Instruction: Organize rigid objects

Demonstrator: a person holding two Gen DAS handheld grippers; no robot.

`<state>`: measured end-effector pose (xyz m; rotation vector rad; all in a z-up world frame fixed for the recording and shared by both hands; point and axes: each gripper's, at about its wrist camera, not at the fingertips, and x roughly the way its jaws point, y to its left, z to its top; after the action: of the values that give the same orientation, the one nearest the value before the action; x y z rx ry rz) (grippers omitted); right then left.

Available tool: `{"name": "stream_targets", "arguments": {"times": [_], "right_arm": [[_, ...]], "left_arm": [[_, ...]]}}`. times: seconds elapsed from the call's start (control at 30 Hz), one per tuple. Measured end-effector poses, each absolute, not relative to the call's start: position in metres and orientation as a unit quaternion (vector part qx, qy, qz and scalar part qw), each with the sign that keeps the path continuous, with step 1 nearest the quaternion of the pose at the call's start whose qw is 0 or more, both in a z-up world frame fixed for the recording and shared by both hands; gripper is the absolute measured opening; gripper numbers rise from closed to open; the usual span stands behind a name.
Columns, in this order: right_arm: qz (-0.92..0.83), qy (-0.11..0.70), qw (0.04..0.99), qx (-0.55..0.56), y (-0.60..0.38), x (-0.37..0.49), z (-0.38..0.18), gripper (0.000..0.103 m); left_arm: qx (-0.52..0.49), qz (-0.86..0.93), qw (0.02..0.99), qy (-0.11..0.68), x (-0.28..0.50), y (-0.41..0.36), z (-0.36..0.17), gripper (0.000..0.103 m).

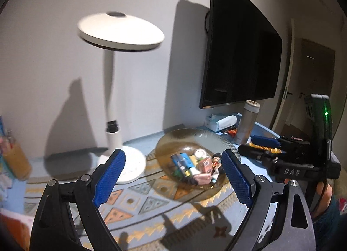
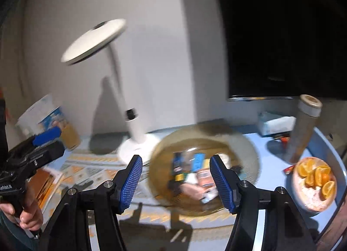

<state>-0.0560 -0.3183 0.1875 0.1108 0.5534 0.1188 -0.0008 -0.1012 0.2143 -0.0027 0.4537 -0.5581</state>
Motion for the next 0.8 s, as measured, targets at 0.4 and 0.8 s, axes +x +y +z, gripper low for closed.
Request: {"name": "stream_targets", "arguments": {"times": [0.4, 0.8], "right_arm": [[0.088, 0.348, 0.933, 0.024, -0.243, -0.057, 0.074, 0.064], [0.056, 0.371, 0.927, 0.008, -0.247, -0.038, 0.039, 0.064]], "left_arm": [[-0.039, -0.178, 0.934, 0.307, 0.001, -0.048, 0.109, 0.099], [0.001, -0.109, 0.931, 0.348, 0.013, -0.051, 0.043, 0.099]]}}
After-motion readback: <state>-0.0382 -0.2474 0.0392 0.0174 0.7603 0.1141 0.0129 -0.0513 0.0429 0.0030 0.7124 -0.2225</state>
